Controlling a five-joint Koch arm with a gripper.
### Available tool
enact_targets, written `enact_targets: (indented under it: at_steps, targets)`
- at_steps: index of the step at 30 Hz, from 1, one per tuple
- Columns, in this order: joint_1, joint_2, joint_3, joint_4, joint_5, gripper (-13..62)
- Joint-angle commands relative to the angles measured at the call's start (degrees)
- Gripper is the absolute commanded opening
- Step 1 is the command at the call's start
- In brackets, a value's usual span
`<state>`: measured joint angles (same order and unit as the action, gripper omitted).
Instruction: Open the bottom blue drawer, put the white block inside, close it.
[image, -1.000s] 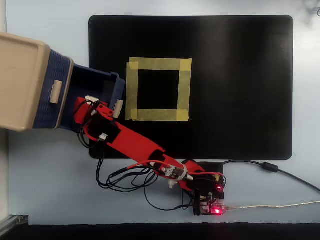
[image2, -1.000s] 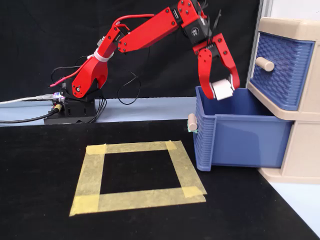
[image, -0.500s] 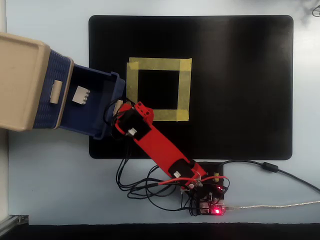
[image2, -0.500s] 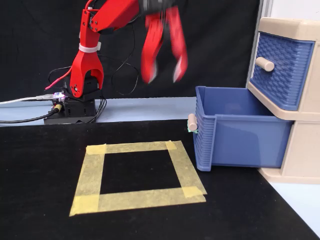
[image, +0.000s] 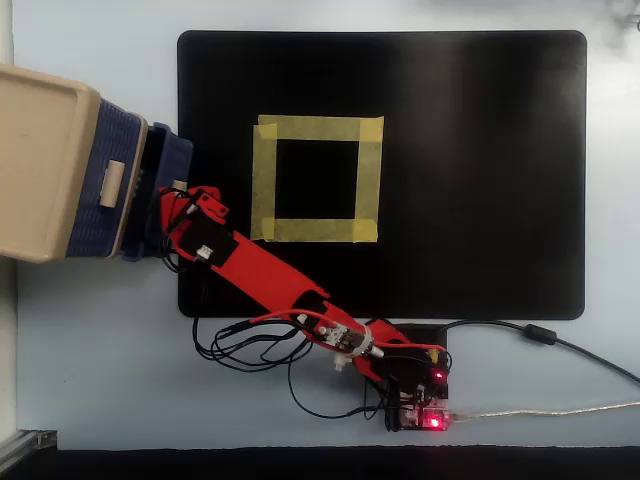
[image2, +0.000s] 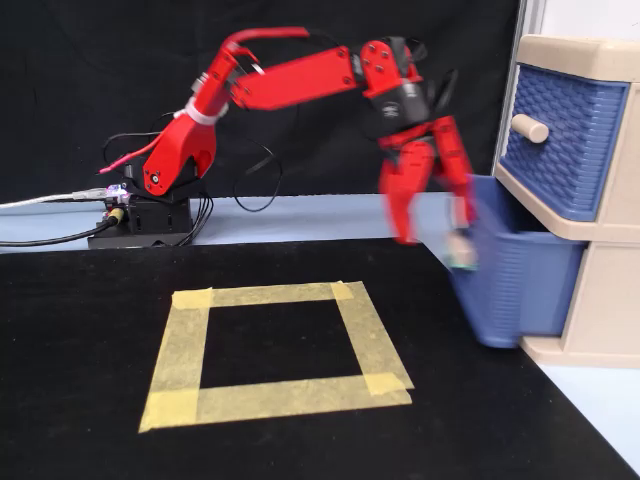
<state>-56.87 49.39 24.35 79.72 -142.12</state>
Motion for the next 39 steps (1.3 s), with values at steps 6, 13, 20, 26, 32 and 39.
enact_targets:
  at_steps: [6, 13, 20, 26, 32, 39]
  targets:
    - [-4.0, -8.0, -16.0, -7.9, -6.3, 34.1]
    - [1.5, 4.7, -17.7, 18.3, -5.7, 34.2]
    - [24.8, 33.0, -4.6, 37.7, 15.9, 33.9]
    - [42.6, 53.9, 35.9, 35.2, 46.7, 33.7]
    - [47.3, 76.6, 89.4, 15.6, 52.4, 33.9]
    - [47.5, 85.3, 118.2, 5.4, 52.5, 34.5]
